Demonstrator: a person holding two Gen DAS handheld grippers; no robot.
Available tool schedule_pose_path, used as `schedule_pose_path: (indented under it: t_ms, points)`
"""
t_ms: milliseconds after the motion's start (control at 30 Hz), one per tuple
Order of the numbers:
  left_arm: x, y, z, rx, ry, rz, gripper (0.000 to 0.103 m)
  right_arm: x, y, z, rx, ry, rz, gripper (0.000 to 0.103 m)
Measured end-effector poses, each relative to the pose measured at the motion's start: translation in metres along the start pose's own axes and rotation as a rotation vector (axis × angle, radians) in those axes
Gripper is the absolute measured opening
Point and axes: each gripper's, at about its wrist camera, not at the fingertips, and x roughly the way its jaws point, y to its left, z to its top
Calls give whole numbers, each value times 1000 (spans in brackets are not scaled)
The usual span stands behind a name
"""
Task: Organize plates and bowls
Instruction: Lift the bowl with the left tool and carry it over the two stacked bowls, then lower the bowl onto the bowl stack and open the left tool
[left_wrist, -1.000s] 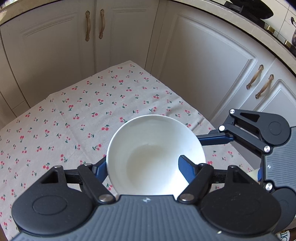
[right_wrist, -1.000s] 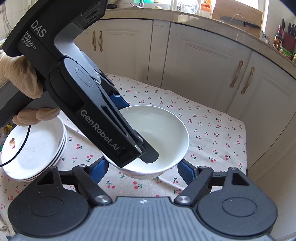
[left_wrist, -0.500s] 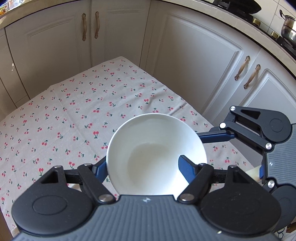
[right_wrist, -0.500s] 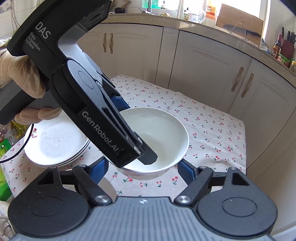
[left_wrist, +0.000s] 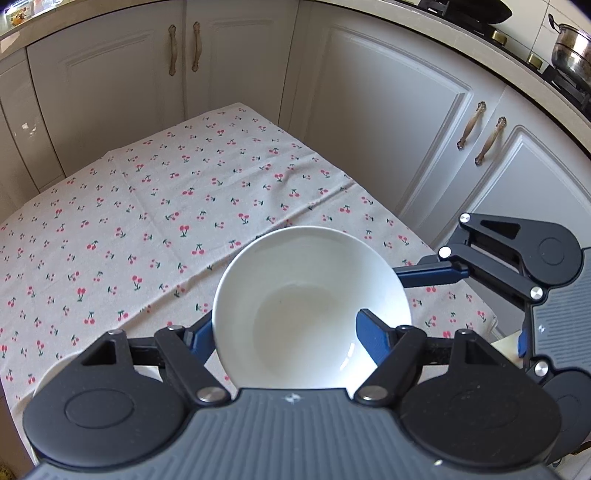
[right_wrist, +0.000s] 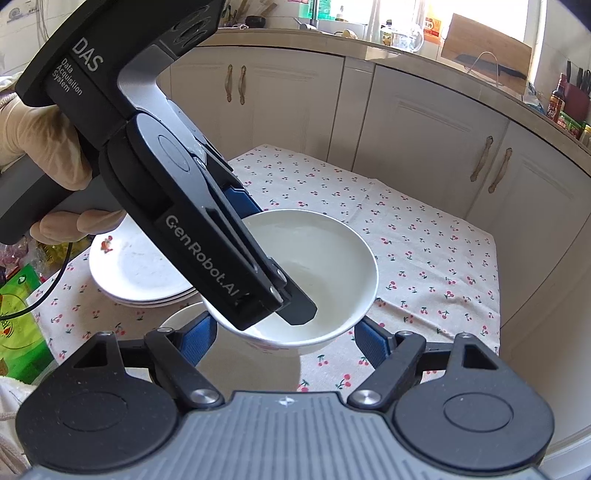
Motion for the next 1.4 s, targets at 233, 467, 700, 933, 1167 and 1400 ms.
schedule_pose_path:
  t_ms: [233,467,700,933,1167,1400]
  points:
    - [-9,-11,-18,-2,-3,11,77,-13,15,-10,-2,-5,12,85]
    - [-8,-17,-33,-13,14,-3,77,-15,26,-22,-1,21,28,85]
    - [0,-21,-41,-8,35,0,78,-12,29,-30,11,44,43,85]
    - [4,-23,-44,9,46,-1,81,-9,27,-34,30,58,59,85]
    - [5,-28,-45,36,47,12,83,-8,27,-36,41,64,65,85]
    - [7,-29,-45,45,50,15,86,-8,27,-37,47,66,72,85]
